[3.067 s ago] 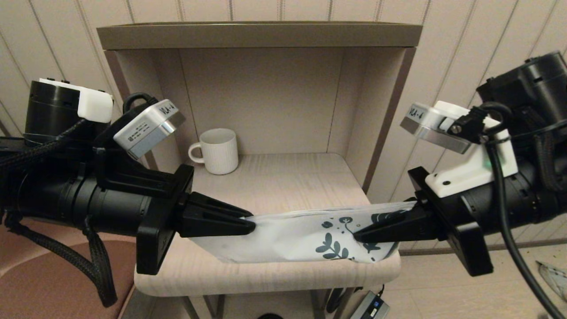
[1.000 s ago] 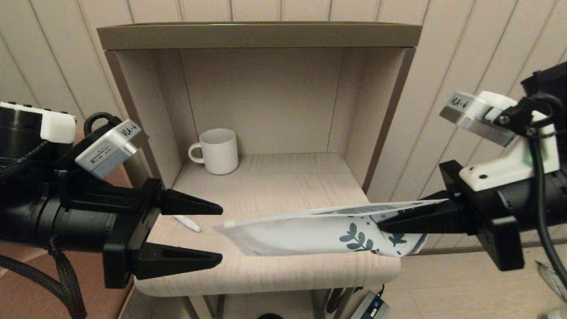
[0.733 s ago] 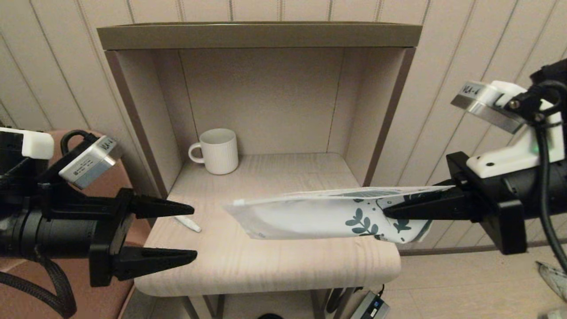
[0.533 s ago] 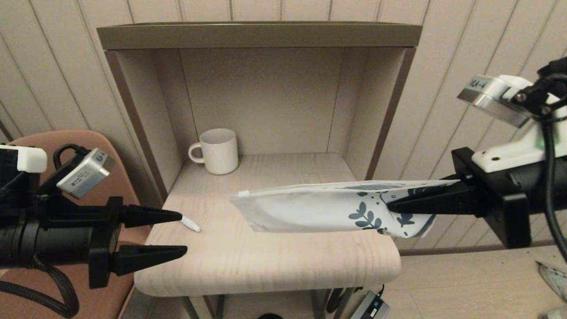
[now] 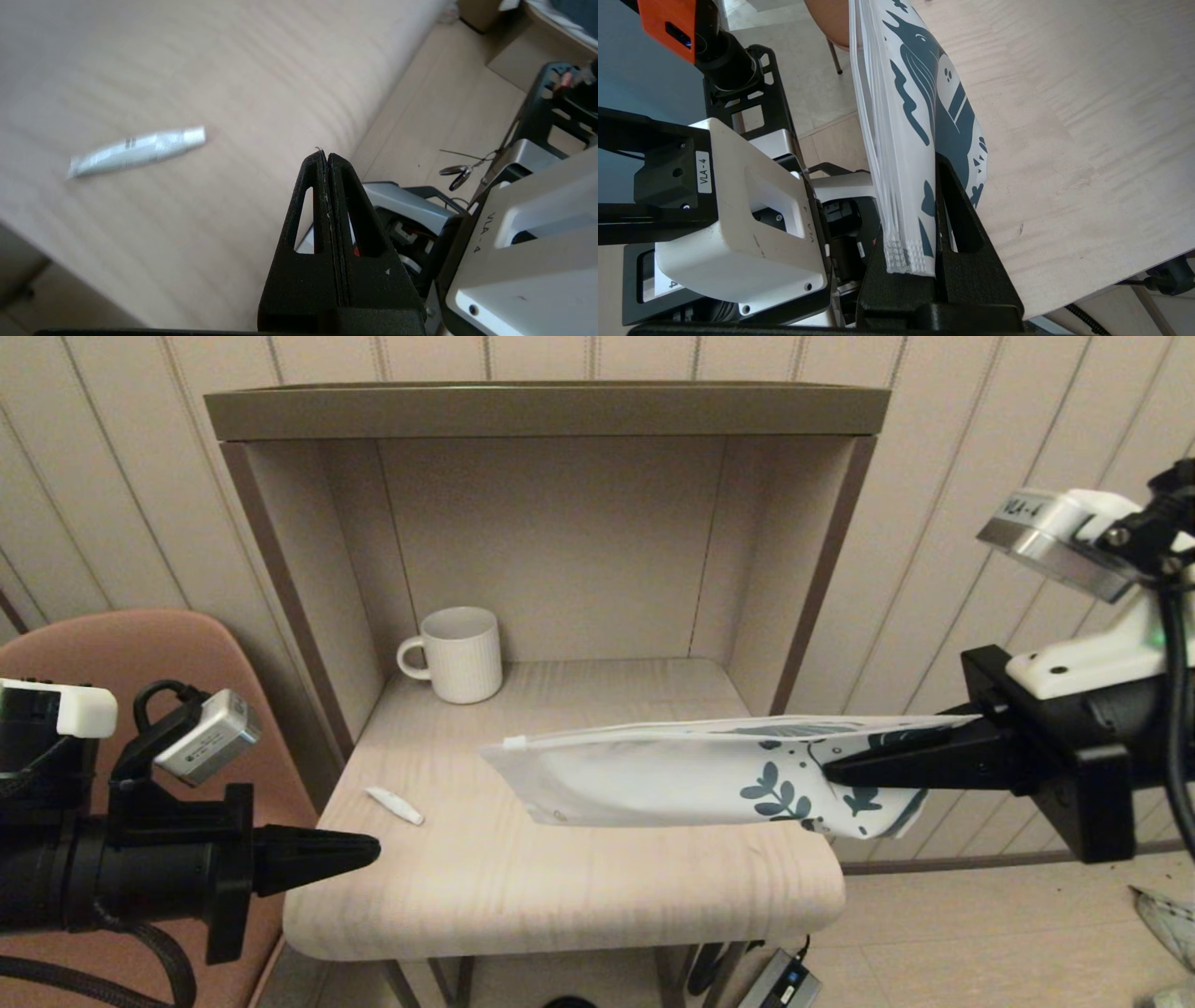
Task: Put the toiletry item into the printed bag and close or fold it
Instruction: Pick up the toothpaste
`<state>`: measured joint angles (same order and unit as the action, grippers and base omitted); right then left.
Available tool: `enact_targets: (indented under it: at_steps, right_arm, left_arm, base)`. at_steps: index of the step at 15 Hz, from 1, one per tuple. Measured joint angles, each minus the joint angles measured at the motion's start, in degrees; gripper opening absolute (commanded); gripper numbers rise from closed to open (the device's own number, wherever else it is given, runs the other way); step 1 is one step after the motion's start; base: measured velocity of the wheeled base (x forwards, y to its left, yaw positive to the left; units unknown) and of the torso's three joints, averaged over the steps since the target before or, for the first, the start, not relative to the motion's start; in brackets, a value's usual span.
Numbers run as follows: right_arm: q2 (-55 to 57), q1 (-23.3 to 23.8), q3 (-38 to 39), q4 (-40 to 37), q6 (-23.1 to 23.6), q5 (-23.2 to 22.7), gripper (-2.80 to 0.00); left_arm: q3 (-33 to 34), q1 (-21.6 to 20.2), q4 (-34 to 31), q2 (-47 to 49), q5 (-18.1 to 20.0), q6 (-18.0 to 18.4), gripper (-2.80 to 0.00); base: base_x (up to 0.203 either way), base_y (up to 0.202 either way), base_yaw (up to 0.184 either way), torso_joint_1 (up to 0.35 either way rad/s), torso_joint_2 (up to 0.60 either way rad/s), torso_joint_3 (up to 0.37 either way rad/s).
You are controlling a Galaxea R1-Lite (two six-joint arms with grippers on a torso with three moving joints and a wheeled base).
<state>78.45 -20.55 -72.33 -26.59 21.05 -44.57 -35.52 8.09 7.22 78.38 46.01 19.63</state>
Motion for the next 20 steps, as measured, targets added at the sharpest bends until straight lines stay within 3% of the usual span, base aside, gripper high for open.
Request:
enact_targets:
  at_steps: [2,3,4,10,13,17,20]
  right_arm:
    - [-0.17,-0.02,-0.07,0.00,0.00,0.02,-2.80]
    - [-0.23,-0.04,-0.09,-0.06,-0.09,0.00,-2.80]
    - [-0.28,-0.06,-0.09,-0.06,-0.09,0.02,-2.80]
    - [-0.50,-0.15,-0.16,-0.06,-0.10,0.02,-2.80]
    - [-0.80,-0.13,0.37,0.10,-0.02,-0.75,-2.80]
    - [-0.89,-0.13,0.56,0.17,-0.02,-1.55,-2.80]
    - [-0.83,-0.17,1.00,0.30,-0.05,-1.62,-2.80]
  left_arm:
    - [0.01,0.14,0.09,-0.13,-2.13,-2.78,-2.80]
    - [-0.17,0.58,0.16,0.00,-3.99,-4.22,-2.61]
    - [-0.20,1.00,0.75,0.18,-5.62,-5.49,0.00]
    - [1.02,1.61,11.50,5.14,-6.02,-5.91,0.00]
    - [1.45,0.91,20.03,10.75,-0.35,-3.23,0.00]
    - [0.08,-0.22,20.65,15.63,1.12,1.85,0.00]
    - [-0.81,-0.93,20.56,17.50,1.12,2.57,0.00]
  base:
    - [0.000,0.000,0.000,0.000,0.00,0.000]
    - [0.000,0.000,0.000,0.000,0.00,0.000]
    - [0.000,0.000,0.000,0.000,0.00,0.000]
    - [0.000,0.000,0.000,0.000,0.00,0.000]
    - [0.000,0.000,0.000,0.000,0.00,0.000]
    - [0.000,0.000,0.000,0.000,0.00,0.000]
    - [0.000,0.000,0.000,0.000,0.00,0.000]
